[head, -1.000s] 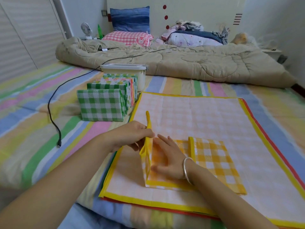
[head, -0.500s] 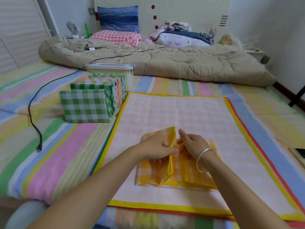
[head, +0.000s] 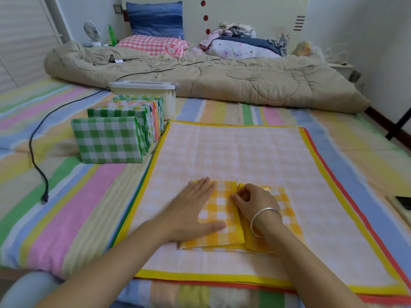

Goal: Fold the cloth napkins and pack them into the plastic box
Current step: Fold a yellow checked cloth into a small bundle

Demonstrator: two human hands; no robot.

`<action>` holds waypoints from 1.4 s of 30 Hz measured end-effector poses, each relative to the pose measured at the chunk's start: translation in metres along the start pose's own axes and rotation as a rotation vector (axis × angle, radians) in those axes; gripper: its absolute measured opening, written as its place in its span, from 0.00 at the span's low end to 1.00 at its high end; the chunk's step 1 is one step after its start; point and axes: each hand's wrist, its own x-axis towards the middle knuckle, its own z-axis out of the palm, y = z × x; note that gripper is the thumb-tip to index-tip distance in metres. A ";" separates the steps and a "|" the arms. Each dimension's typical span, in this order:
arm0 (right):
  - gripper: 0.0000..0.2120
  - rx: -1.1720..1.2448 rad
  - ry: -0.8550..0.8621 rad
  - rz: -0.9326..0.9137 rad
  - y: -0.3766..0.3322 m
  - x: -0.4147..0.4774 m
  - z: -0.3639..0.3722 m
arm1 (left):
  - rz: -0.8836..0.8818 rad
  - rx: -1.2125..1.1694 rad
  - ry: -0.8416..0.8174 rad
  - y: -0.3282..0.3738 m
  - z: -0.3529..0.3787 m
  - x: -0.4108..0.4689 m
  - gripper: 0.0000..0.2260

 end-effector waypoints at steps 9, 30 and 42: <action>0.19 -0.200 0.108 -0.150 -0.004 -0.013 -0.005 | 0.049 0.234 -0.105 0.003 0.013 0.001 0.50; 0.39 -0.415 -0.097 -0.401 0.022 -0.016 0.026 | 0.080 0.086 0.009 0.042 0.011 0.006 0.54; 0.31 0.243 0.125 -0.475 0.027 -0.027 0.002 | 0.052 0.113 -0.118 0.053 0.012 0.010 0.50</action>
